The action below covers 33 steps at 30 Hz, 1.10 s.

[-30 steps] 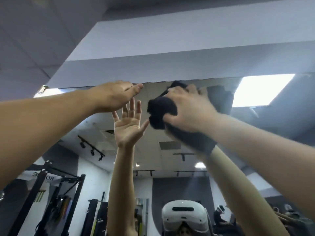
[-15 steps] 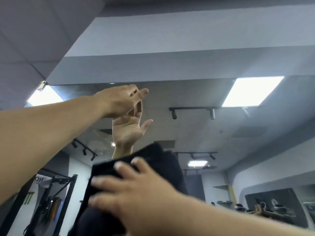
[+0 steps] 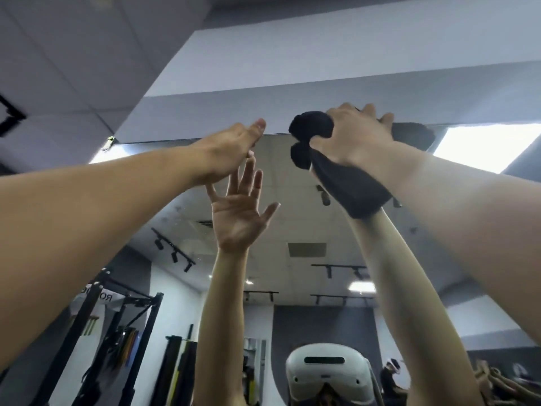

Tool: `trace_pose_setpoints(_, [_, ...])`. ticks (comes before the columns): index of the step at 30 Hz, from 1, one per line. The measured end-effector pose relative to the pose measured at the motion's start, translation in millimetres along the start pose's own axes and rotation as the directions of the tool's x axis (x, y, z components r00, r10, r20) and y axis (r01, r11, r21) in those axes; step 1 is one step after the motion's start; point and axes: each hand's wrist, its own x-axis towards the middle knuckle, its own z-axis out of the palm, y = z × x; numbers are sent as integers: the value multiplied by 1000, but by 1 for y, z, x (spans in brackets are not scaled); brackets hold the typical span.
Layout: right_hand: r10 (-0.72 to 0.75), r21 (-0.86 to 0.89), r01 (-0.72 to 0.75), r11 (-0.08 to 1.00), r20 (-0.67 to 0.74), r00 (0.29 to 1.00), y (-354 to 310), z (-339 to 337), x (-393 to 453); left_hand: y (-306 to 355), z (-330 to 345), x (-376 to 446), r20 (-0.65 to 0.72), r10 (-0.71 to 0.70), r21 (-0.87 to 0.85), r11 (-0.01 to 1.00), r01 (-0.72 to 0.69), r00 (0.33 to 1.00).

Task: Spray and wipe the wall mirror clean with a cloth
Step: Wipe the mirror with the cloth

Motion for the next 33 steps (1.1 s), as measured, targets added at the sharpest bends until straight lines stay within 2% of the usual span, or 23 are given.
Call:
trace_pose_setpoints(1, [11,-12,-11,1000,-3,1000,-2,1,-2,-11,9,0,21,35,-30,999,-34,999])
trace_pose_setpoints(3, [-21,-15,21,1000,-23,1000,-7,4,-12,-24,37,-21,103,253,-350,914,-203,962])
trace_pose_setpoints(4, [-59,-12,58,998,-29,998,-12,4,-20,-32,59,-19,126,286,-568,806,-168,950])
trace_pose_setpoints(5, [-98,-2,98,995,-23,995,-18,4,-28,-31,63,-26,221,236,-659,751,-33,946])
trace_pose_setpoints(6, [-138,12,138,990,-8,990,-26,5,-36,-26,53,-29,118,204,-455,881,-130,972])
trace_pose_setpoints(7, [-181,23,180,983,8,984,-35,5,-45,-15,25,-21,69,230,-273,940,-203,971])
trace_pose_setpoints(8, [-226,30,226,974,23,974,-48,5,-56,-10,4,-12,34,158,18,987,-159,987])
trace_pose_setpoints(9, [-275,27,274,961,42,960,-64,4,-68,-9,-18,-8,11,136,159,978,-136,991])
trace_pose_setpoints(10, [-338,21,337,941,58,939,-80,4,-83,-18,-26,-5,54,149,267,951,-158,987])
trace_pose_setpoints(12, [-494,52,492,869,83,865,-110,8,-123,-32,-30,-5,63,193,313,928,-203,979])
trace_pose_setpoints(15, [-730,88,725,684,109,675,-155,24,-204,-52,-27,-4,14,209,349,916,-201,978])
trace_pose_setpoints(16, [-777,58,777,627,113,619,-168,32,-229,-57,-31,-2,11,195,352,917,-186,981])
trace_pose_setpoints(18, [-818,-4,826,563,141,558,-184,50,-257,-64,-33,-4,27,180,371,912,-177,983])
trace_pose_setpoints(21, [-808,-17,811,585,70,584,-191,58,-251,-78,-32,-5,60,177,362,913,-187,982])
trace_pose_setpoints(24, [-771,160,756,634,57,634,-196,46,-210,-85,-33,-2,49,204,289,934,-209,978])
trace_pose_setpoints(25, [-740,171,722,670,81,668,-199,43,-190,-87,-33,-2,41,205,268,941,-208,978])
trace_pose_setpoints(29, [-504,68,500,863,68,861,-199,33,-96,-96,-36,3,-35,249,207,949,-237,968])
trace_pose_setpoints(33, [-265,54,263,963,37,963,-182,32,-22,-104,-46,-4,-102,246,184,957,-225,964])
